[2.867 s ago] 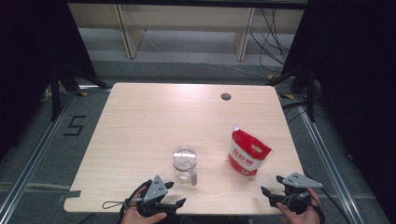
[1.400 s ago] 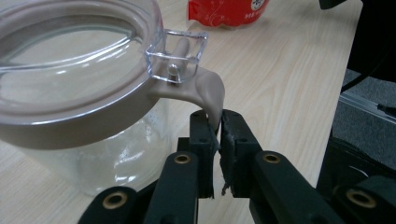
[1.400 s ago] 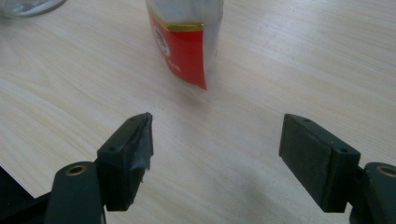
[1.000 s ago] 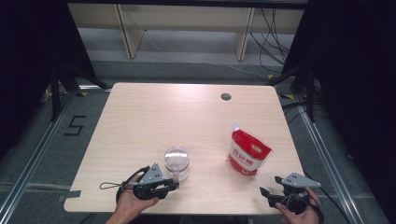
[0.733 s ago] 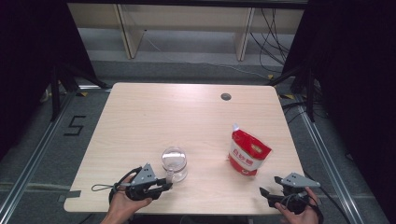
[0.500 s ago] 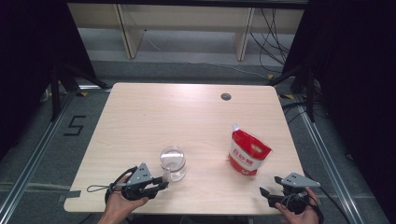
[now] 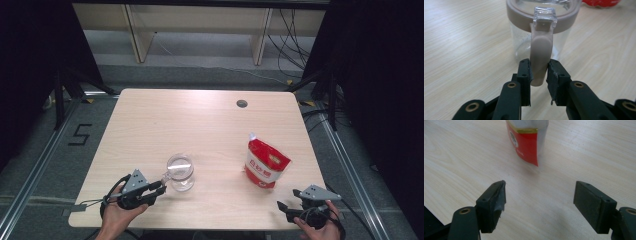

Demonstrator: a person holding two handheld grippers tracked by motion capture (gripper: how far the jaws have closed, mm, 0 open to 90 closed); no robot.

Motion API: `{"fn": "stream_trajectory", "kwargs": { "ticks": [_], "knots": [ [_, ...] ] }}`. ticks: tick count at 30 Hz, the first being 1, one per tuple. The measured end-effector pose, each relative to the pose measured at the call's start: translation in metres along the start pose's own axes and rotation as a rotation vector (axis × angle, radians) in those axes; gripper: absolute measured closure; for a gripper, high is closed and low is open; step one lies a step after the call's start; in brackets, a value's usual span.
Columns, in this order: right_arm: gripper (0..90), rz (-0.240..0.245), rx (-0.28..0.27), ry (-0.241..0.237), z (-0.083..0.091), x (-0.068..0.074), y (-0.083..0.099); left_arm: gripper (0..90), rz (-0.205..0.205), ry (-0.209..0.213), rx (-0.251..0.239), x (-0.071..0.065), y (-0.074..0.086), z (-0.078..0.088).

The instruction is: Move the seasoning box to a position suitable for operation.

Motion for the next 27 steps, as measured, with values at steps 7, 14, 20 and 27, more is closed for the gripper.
{"fn": "stream_trajectory", "kwargs": {
  "ticks": [7, 14, 20, 27],
  "knots": [
    [27.1, -0.013, 0.009, 0.001, 0.0, 0.001, 0.001, 72.6, 0.033, -0.05, -0.025, 0.008, -0.003, -0.005],
    [27.1, 0.015, 0.007, 0.006, 0.0, 0.0, 0.0, 71.4, 0.047, -0.08, -0.041, 0.011, -0.008, -0.014],
    [27.1, 0.019, 0.001, 0.0, -0.001, 0.001, 0.0, 73.7, -0.002, -0.114, -0.04, 0.014, -0.011, -0.016],
    [27.1, 0.011, 0.008, -0.016, -0.002, 0.003, 0.0, 74.1, -0.037, -0.098, -0.06, 0.014, -0.014, -0.018]
  ]
}}
Point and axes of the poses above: each handheld gripper's, and its own axes: z roughly backward along the jaws, y roughly out of its underside, x roughly to its left, the point moved 10 cm from there along -z, roughly forward along the jaws, and after that the axes turned 1 degree about -z, right-handed, at the moved point
